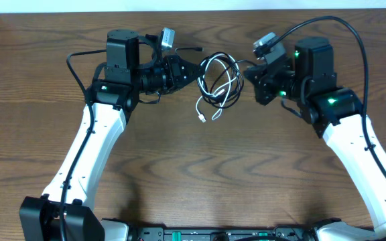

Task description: Untangle cables

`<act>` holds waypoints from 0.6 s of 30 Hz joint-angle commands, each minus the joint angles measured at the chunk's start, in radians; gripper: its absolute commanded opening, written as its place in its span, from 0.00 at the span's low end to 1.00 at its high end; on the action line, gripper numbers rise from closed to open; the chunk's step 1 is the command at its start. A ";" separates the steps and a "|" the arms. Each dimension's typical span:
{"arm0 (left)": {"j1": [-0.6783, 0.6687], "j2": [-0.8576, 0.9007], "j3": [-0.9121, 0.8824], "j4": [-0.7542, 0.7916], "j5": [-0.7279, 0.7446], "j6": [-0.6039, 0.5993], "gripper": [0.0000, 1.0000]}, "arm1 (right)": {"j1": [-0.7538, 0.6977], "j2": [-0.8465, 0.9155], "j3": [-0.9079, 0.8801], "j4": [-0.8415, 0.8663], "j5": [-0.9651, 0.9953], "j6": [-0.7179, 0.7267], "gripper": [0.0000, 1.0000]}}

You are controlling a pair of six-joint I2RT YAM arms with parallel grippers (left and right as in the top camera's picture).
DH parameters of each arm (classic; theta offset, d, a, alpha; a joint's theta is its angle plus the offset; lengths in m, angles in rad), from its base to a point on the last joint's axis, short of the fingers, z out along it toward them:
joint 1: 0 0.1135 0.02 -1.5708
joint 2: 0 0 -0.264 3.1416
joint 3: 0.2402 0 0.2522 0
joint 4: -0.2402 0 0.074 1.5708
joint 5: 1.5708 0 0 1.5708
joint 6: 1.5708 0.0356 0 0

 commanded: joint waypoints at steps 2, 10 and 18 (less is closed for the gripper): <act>-0.003 -0.003 0.010 0.001 -0.005 0.020 0.08 | 0.061 0.004 0.009 0.022 -0.132 0.001 0.01; -0.003 -0.003 0.010 0.002 -0.004 -0.004 0.07 | 0.122 0.129 0.009 0.109 -0.141 0.100 0.01; -0.002 -0.003 0.010 0.059 -0.001 -0.078 0.07 | 0.142 0.248 0.009 0.253 -0.212 0.221 0.01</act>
